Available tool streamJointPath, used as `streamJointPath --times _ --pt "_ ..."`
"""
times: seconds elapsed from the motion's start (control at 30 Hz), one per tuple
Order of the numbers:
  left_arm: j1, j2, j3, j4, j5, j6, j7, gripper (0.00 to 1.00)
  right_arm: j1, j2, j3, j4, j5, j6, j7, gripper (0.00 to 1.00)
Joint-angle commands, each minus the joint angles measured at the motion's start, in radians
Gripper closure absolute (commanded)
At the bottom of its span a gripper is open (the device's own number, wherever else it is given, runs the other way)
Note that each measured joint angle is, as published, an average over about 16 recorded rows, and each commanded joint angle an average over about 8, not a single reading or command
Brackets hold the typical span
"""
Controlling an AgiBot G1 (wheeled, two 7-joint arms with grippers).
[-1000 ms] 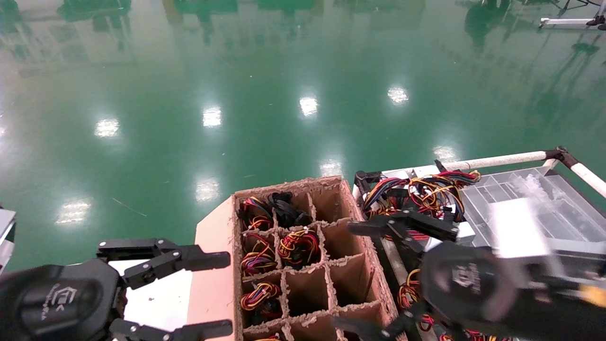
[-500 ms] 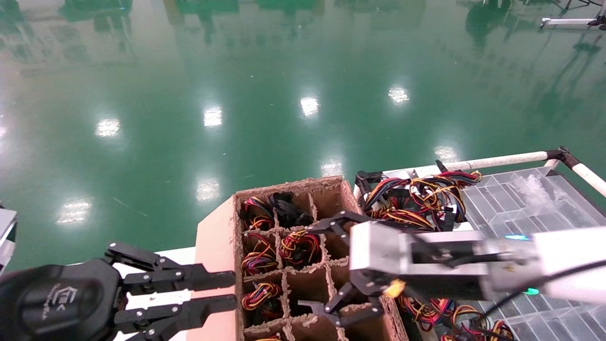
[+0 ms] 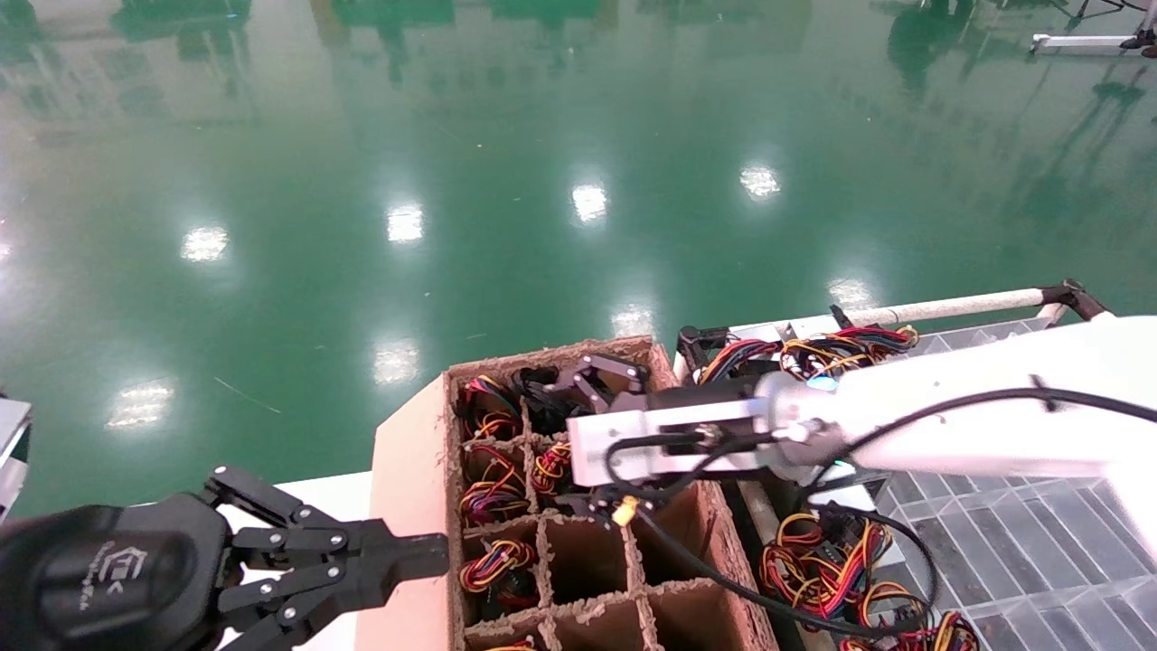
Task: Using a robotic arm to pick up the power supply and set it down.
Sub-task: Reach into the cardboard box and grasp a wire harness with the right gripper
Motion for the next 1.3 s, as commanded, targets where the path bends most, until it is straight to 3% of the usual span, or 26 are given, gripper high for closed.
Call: streamJointPath --times 0.03,0.13,0.2,0.33,0.43,0.83,1.3 --pt "0.000 0.000 0.000 0.000 0.000 0.000 0.000 1.00 0.013 -0.027 -0.009 -0.032 -0.025 0.021 -0.040 0.40" --pt "0.000 0.000 0.000 0.000 0.000 0.000 0.000 0.92 0.030 -0.056 -0.025 -0.081 -0.051 0.034 -0.088 0.78" --pt "0.000 0.000 0.000 0.000 0.000 0.000 0.000 0.76 0.042 -0.072 -0.034 -0.114 -0.065 0.038 -0.113 0.97" --pt "0.000 0.000 0.000 0.000 0.000 0.000 0.000 0.34 0.064 -0.098 -0.045 -0.177 -0.081 0.041 -0.152 1.00" --pt "0.000 0.000 0.000 0.000 0.000 0.000 0.000 0.15 0.077 -0.111 -0.048 -0.214 -0.085 0.043 -0.174 1.00" --pt "0.000 0.000 0.000 0.000 0.000 0.000 0.000 0.11 0.110 -0.132 -0.057 -0.290 -0.096 0.037 -0.223 1.00" --pt "0.000 0.000 0.001 0.000 0.000 0.000 0.000 0.10 0.107 -0.111 -0.052 -0.273 -0.094 0.033 -0.210 1.00"
